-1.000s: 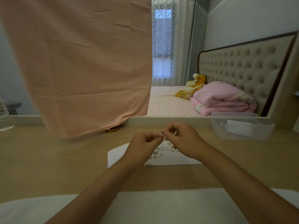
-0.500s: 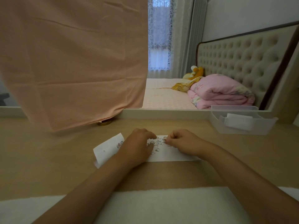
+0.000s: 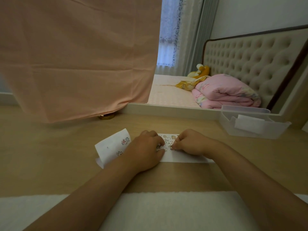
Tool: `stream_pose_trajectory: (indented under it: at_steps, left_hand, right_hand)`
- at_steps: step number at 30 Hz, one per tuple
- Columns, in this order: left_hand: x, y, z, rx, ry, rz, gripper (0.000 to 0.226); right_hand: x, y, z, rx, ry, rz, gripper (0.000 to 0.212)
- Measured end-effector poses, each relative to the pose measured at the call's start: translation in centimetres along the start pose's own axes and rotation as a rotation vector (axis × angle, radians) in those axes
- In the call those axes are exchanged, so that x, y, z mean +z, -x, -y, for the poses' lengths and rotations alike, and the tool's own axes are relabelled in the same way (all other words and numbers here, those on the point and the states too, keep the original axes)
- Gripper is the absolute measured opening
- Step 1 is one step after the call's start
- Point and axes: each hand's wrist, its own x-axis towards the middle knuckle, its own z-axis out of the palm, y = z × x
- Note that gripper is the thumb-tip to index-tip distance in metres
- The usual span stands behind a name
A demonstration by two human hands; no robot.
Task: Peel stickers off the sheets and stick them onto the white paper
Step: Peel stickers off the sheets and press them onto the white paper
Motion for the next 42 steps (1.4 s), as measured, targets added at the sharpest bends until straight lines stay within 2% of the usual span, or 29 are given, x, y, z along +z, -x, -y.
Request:
stream_pose_trajectory:
  at_steps: [5, 10, 14, 18, 20, 22, 25, 27, 30, 35, 38, 40, 42]
  left_hand:
    - [0.2, 0.0, 0.0, 0.005, -0.016, -0.004, 0.034]
    - [0.4, 0.5, -0.2, 0.056, -0.104, -0.006, 0.039]
    - [0.1, 0.7, -0.4, 0.097, -0.135, 0.036, 0.041]
    - [-0.4, 0.9, -0.5, 0.124, -0.143, 0.102, 0.042]
    - [-0.6, 0.9, -0.7, 0.125, -0.157, 0.126, 0.042]
    - [-0.8, 0.9, -0.9, 0.124, -0.158, 0.143, 0.043]
    - [-0.9, 1.1, -1.1, 0.124, -0.154, 0.186, 0.043]
    - [-0.7, 1.2, -1.2, 0.123, -0.167, 0.21, 0.044]
    - [-0.4, 1.3, -1.1, 0.108, -0.156, 0.203, 0.043]
    - [-0.4, 1.5, -1.2, 0.088, -0.119, 0.169, 0.035]
    - [-0.2, 1.5, -0.9, 0.086, -0.081, 0.075, 0.032]
    - [0.0, 1.4, -0.7, 0.093, -0.113, 0.029, 0.042]
    - [0.3, 1.3, -0.9, 0.087, -0.173, 0.101, 0.056]
  right_hand:
    - [0.8, -0.1, 0.2, 0.012, 0.168, -0.077, 0.029]
    - [0.9, 0.9, 1.0, 0.056, 0.352, -0.21, 0.022]
    - [0.8, 1.9, 0.6, 0.031, 0.359, -0.357, 0.048]
    - [0.7, 2.4, -0.7, -0.039, 0.296, -0.324, 0.032]
    - [0.6, 2.9, -1.0, -0.135, 0.315, -0.31, 0.027]
    - [0.7, 3.4, -1.1, -0.24, 0.351, -0.268, 0.036]
    - [1.1, 4.2, -1.1, -0.324, 0.537, -0.16, 0.048]
    - [1.4, 4.9, -1.4, -0.34, 0.647, -0.11, 0.052]
    - [1.6, 5.5, -1.8, -0.327, 0.712, -0.121, 0.055]
    - [1.8, 5.6, -2.3, -0.328, 0.696, -0.168, 0.053]
    - [1.9, 5.6, -2.5, -0.336, 0.684, -0.178, 0.052]
    - [2.0, 5.6, -2.4, -0.345, 0.671, -0.188, 0.052]
    - [2.1, 5.6, -2.3, -0.354, 0.651, -0.197, 0.052]
